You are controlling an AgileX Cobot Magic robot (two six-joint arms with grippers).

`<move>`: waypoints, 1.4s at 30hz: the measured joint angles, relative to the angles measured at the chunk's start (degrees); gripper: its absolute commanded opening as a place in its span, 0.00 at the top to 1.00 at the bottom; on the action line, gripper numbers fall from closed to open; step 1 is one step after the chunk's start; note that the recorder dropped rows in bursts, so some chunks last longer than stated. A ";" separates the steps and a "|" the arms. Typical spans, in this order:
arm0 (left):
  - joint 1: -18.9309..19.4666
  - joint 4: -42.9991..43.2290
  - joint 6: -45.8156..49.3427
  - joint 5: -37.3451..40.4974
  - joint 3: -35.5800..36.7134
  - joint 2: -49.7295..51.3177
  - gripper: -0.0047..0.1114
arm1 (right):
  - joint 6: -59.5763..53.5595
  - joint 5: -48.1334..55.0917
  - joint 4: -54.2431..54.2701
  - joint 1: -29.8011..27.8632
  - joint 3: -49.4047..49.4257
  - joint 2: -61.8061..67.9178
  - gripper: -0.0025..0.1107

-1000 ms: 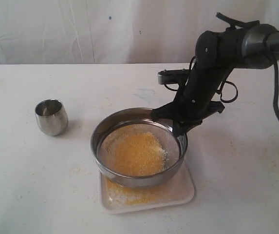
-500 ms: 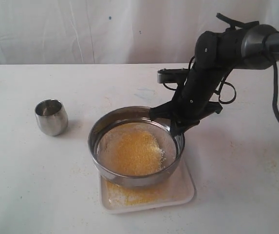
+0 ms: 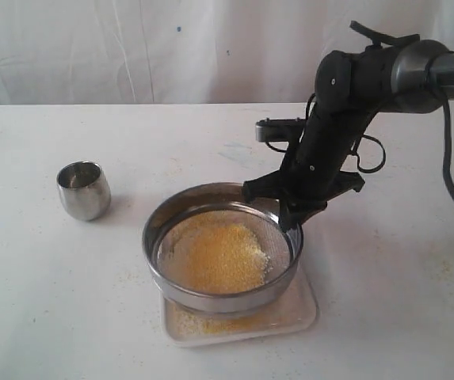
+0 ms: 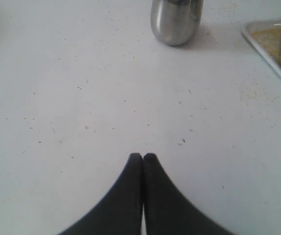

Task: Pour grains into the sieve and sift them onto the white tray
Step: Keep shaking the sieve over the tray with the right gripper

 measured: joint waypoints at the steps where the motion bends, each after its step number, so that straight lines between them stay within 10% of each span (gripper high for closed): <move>1: 0.00 0.00 -0.11 0.00 0.00 0.00 0.96 | -0.35 -1.66 -0.34 0.12 0.00 0.10 0.98; 42: 0.00 0.00 -0.11 0.00 0.00 0.00 0.96 | 0.88 -1.76 -4.59 0.26 -0.01 -0.39 0.98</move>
